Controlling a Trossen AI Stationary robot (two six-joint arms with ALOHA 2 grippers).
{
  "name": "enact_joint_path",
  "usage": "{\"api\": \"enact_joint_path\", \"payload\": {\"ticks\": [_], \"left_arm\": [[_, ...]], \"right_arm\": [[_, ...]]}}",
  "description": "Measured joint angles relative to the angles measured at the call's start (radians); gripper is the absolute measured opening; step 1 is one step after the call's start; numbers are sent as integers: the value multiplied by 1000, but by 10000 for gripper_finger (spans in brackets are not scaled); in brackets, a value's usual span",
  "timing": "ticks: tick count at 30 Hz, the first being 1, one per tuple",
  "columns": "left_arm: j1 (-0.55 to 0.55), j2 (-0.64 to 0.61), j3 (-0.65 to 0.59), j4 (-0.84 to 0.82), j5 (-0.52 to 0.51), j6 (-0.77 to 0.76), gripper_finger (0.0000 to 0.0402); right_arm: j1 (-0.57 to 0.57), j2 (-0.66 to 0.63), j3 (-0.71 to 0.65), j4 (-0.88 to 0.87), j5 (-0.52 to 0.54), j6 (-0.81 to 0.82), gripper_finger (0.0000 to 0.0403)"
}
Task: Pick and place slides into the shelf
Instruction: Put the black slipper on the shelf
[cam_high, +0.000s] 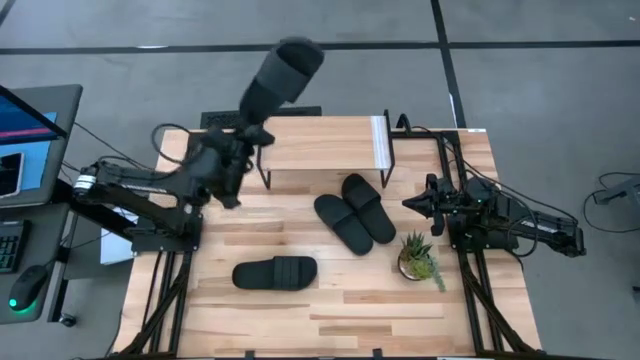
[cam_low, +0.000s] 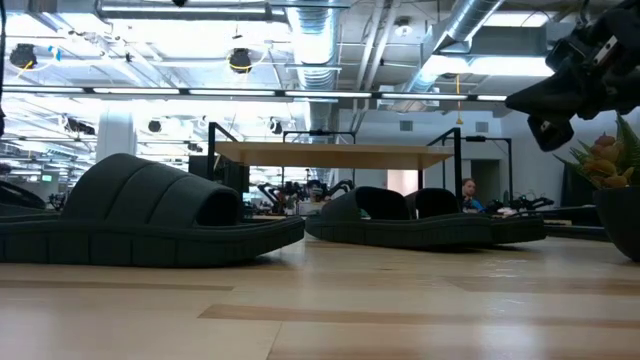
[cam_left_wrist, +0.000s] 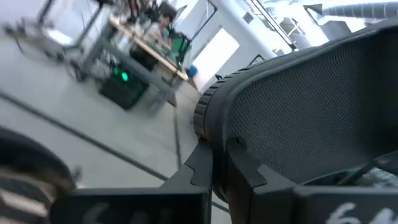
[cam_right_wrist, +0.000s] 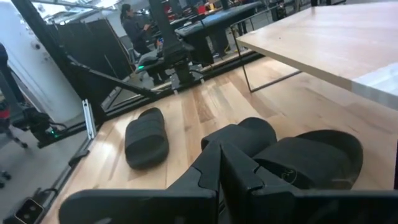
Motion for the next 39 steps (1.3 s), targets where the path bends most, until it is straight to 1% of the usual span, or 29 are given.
{"api": "enact_joint_path", "payload": {"ticks": [4, 6, 8, 11, 14, 16, 17, 19, 22, 23, 25, 28, 31, 35, 39], "left_arm": [[48, -25, 80, -9, 33, 264, 2], [60, -31, 130, -47, 34, 350, 2], [69, -31, 176, -105, 27, 378, 2], [87, -29, 237, -217, 27, 350, 2], [118, -30, 287, -351, 50, 252, 2], [146, -30, 317, -481, 82, 152, 2], [162, -30, 332, -566, 115, 87, 2], [201, -29, 368, -772, 202, -92, 2], [280, -18, 424, -1107, 387, -419, 2], [299, -11, 429, -1200, 427, -513, 2], [320, 7, 423, -1369, 472, -676, 0], [321, 39, 413, -1541, 523, -857, 0], [321, 71, 414, -1620, 596, -932, 0], [322, 93, 414, -1643, 729, -935, 1], [325, 99, 414, -1672, 825, -949, 1]], "right_arm": [[0, 0, 0, -1, 4, 26, 0], [0, 0, 0, -1, 13, 39, 0], [0, 0, 0, -1, 27, 53, 0], [0, 0, 0, -2, 49, 61, 0], [0, 0, 0, -1, 49, 62, 0], [0, 0, 0, -2, 50, 62, 0], [0, 0, 0, -2, 49, 62, 0], [0, 0, 0, -4, 49, 61, 0], [0, 0, 0, -20, 49, 61, 0], [0, 0, 0, -31, 49, 61, 0], [0, 0, 0, -56, 48, 61, 0], [0, 0, 0, -95, 46, 61, 0], [0, 0, -1, -122, 46, 61, 0], [0, 0, -1, -122, 46, 56, 0], [0, 0, -1, -122, 46, 54, 0]]}}
